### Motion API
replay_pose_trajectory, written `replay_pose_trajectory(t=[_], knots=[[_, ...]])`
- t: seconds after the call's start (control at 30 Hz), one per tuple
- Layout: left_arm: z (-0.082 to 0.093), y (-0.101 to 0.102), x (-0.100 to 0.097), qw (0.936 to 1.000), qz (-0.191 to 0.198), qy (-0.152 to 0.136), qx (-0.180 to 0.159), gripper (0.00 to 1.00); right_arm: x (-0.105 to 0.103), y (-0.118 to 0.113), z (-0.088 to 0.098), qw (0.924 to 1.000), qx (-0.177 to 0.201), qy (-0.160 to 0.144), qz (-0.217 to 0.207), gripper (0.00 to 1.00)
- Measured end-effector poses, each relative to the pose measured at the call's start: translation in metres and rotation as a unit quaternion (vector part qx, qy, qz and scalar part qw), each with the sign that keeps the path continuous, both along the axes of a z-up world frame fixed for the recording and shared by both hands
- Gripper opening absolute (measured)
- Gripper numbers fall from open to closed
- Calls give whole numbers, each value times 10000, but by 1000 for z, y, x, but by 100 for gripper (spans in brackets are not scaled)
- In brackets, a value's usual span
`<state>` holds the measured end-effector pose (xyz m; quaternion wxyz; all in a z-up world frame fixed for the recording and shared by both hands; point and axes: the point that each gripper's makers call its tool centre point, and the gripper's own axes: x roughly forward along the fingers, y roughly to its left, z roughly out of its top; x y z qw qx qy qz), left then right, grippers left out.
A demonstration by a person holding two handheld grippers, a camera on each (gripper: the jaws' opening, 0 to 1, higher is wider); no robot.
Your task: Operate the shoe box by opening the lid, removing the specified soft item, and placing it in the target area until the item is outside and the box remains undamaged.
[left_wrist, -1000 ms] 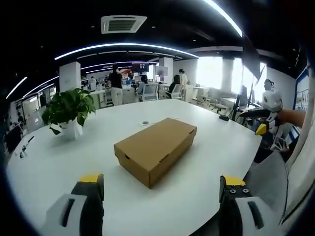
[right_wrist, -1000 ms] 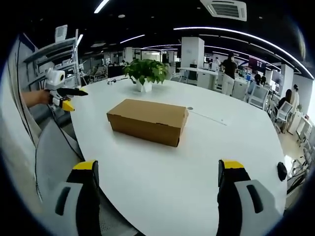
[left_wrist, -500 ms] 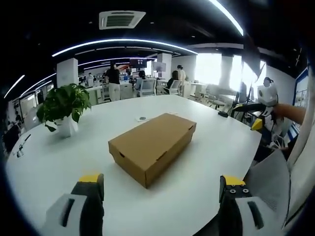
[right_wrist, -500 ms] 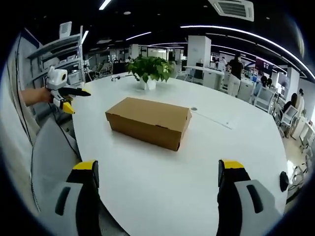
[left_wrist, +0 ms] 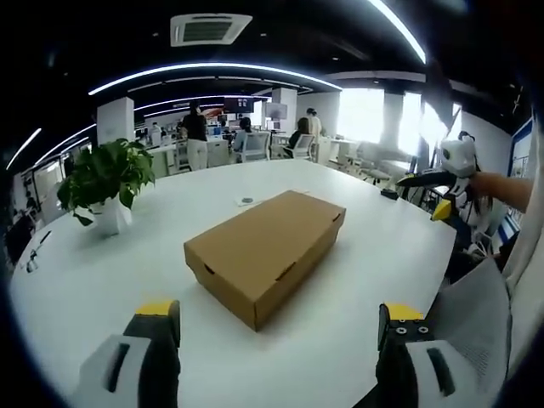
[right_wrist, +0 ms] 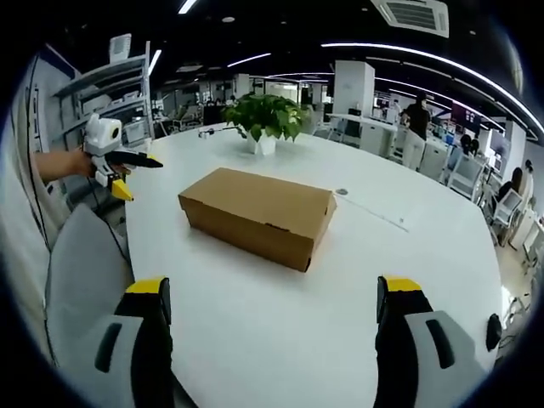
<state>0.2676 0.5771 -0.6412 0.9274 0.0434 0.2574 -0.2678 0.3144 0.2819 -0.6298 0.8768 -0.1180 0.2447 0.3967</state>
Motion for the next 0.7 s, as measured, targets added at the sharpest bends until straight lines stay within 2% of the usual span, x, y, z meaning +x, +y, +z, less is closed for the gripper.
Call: replay_pose_trajectory(t=[0.17,0.37,0.6,0.7], knots=[[-2,3,9,9999,80,-56,96,96,13,9,-2,9999,25,-20,129,96],[-5,7,20,9996,204,-118,179,89,28,20,-12,9993,-71,13,359,91],[-16,7,33,9988,354,-141,319,82,51,28,-18,9983,-91,-88,564,84],[-18,6,38,9982,526,-154,221,79,57,30,-23,9977,-149,-85,655,81]])
